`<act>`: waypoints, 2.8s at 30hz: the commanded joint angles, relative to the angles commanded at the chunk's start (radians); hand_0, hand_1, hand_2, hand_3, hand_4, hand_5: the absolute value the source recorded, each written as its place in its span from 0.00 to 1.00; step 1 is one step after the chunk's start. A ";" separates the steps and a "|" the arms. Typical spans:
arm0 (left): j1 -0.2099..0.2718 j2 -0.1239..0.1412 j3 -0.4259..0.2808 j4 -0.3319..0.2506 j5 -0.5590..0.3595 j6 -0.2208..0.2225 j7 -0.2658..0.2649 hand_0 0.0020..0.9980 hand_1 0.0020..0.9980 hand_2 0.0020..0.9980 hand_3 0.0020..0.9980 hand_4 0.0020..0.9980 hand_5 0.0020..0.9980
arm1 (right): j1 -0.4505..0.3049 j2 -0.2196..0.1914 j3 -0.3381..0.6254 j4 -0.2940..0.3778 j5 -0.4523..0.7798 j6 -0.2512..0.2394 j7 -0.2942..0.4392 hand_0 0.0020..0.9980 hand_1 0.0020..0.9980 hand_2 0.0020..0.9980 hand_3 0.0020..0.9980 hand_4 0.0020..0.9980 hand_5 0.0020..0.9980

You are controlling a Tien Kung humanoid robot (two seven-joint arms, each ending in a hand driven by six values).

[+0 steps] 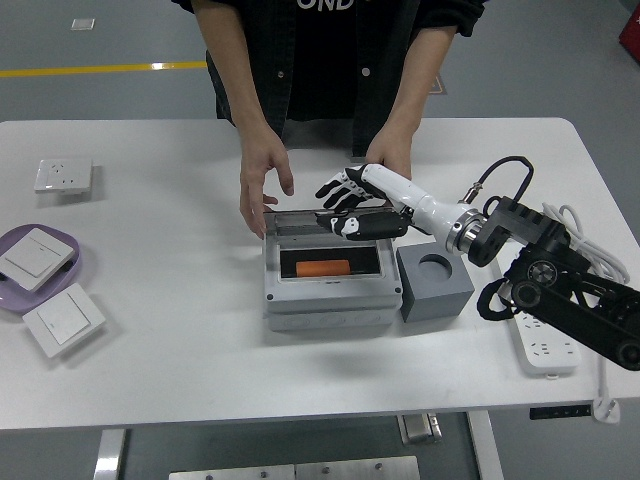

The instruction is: Pick up the cylinder from the cube,place it in the box,flap close box

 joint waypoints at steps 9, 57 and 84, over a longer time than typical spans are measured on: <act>0.003 -0.004 -0.007 -0.001 0.004 0.000 0.000 0.62 0.63 0.62 0.64 0.70 0.16 | -0.051 0.008 -0.047 0.020 0.012 0.005 -0.007 0.68 0.62 0.64 0.67 0.70 0.38; 0.036 -0.011 0.054 0.008 -0.051 0.000 -0.004 0.62 0.63 0.62 0.64 0.70 0.16 | -0.438 0.109 0.600 -0.361 0.288 -0.144 0.490 0.68 0.69 0.75 0.83 0.88 0.59; 0.031 -0.010 0.066 0.006 -0.050 0.001 -0.004 0.62 0.63 0.62 0.64 0.70 0.16 | -0.448 0.104 0.442 -0.037 0.346 -0.326 0.678 0.66 0.61 0.63 0.63 0.81 0.41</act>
